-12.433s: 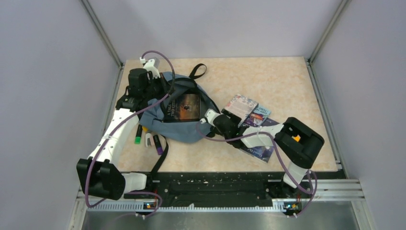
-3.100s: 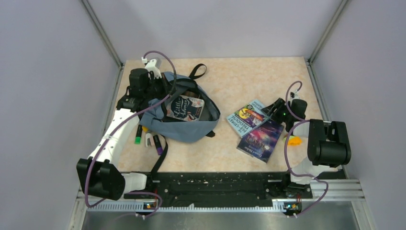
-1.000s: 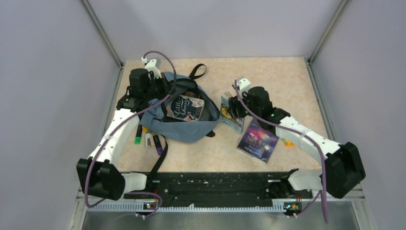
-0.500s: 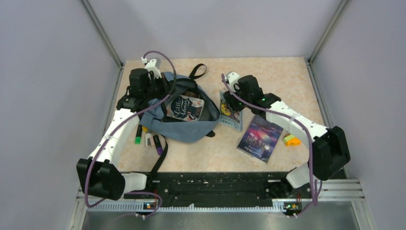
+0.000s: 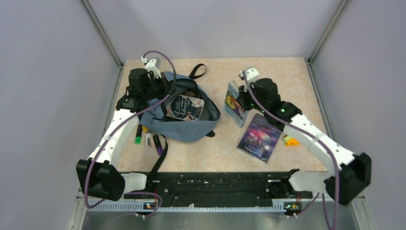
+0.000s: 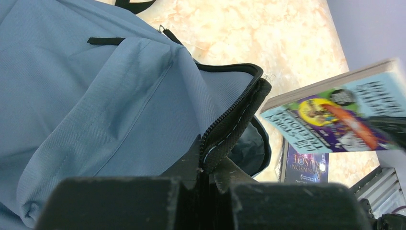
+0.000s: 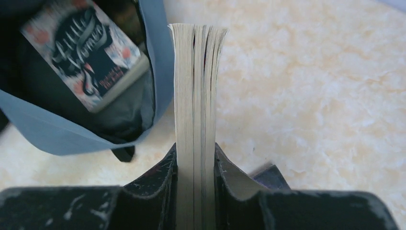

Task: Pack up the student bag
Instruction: Pick up the book from the center of the board.

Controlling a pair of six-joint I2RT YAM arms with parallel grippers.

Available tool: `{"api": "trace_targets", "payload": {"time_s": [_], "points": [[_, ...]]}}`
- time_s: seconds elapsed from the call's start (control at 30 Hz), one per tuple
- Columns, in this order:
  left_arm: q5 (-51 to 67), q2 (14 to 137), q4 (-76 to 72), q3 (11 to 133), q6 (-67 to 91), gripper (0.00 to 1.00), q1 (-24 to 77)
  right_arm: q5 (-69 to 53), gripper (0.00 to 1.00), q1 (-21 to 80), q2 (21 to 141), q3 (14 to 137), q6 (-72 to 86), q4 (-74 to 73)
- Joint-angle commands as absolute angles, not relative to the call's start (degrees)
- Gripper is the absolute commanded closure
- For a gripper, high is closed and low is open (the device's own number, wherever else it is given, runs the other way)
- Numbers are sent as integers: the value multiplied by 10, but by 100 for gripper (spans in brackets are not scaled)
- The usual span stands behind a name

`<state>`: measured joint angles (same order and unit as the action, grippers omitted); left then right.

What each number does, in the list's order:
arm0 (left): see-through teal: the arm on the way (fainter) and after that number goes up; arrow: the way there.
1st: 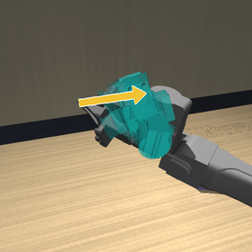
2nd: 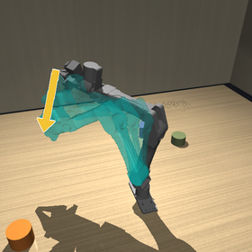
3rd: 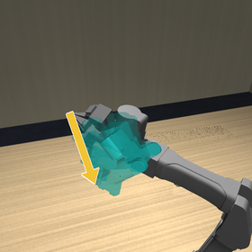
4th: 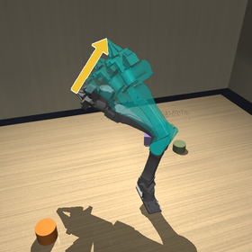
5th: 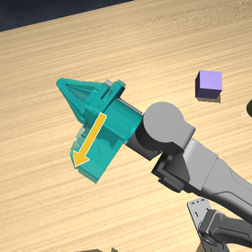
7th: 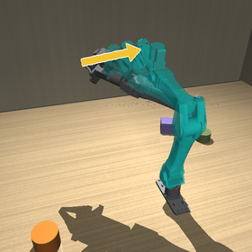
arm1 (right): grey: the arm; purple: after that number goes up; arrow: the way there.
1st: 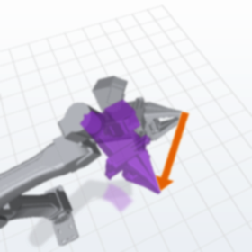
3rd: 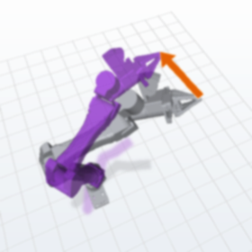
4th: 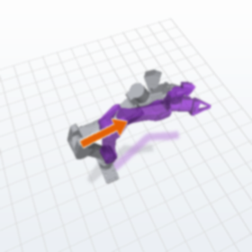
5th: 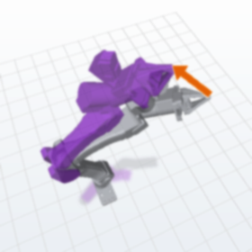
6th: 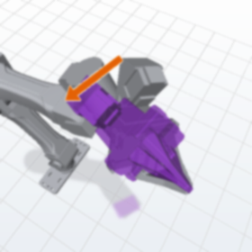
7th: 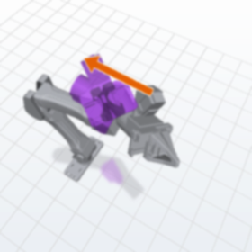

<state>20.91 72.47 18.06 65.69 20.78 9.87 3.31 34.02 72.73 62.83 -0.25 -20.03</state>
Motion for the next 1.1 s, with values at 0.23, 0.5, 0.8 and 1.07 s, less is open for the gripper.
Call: {"api": "trace_targets", "payload": {"time_s": [0.23, 0.5, 0.8, 1.07], "points": [[246, 688, 109, 656, 216, 100, 100, 3, 100, 348, 560, 496, 261, 150], [255, 690, 96, 652, 231, 100, 100, 34, 100, 422, 639, 465, 315, 277], [258, 684, 93, 642, 245, 100, 100, 94, 100, 438, 724, 443, 369, 420], [285, 683, 80, 632, 241, 100, 100, 139, 100, 460, 827, 469, 382, 532]]}}
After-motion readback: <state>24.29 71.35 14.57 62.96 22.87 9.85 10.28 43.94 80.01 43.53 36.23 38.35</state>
